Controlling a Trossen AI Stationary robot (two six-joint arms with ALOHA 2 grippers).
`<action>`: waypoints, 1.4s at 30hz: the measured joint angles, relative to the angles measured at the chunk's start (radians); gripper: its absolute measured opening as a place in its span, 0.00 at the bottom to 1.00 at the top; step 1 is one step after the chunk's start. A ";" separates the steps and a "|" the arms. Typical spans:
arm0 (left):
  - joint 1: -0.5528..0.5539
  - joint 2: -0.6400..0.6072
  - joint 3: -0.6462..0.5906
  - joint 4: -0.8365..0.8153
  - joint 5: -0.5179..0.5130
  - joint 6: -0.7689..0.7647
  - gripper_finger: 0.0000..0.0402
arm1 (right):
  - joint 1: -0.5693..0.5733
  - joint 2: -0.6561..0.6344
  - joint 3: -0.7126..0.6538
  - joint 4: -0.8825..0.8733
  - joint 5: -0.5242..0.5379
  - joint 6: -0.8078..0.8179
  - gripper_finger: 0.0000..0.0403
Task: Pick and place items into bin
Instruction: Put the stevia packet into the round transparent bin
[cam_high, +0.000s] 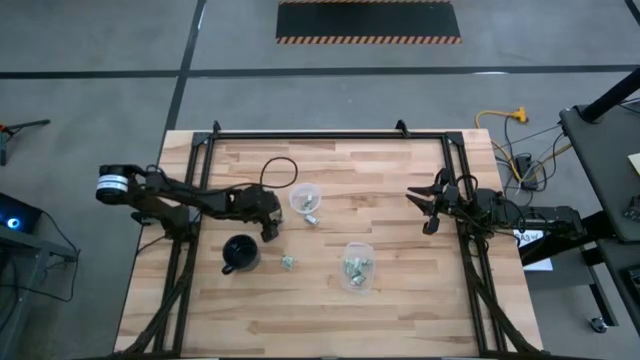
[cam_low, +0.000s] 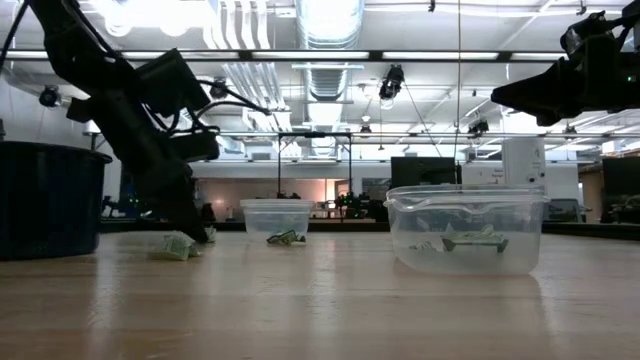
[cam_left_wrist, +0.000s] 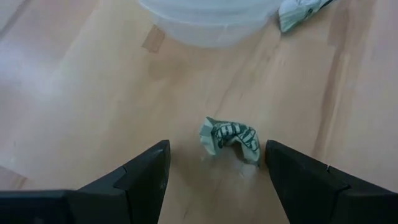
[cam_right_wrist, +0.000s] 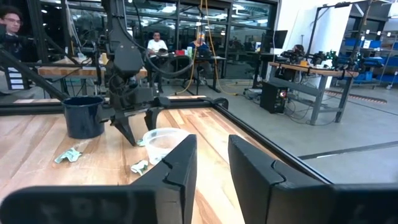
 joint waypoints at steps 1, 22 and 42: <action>0.000 0.014 0.006 0.001 0.000 0.000 0.61 | 0.000 0.000 0.000 0.000 0.000 0.000 0.20; 0.007 0.068 0.044 -0.009 0.001 0.000 0.60 | 0.000 0.000 0.000 0.000 0.000 0.000 0.21; 0.040 0.070 0.069 -0.020 -0.021 0.011 0.03 | 0.000 0.000 0.000 0.000 0.000 0.000 0.17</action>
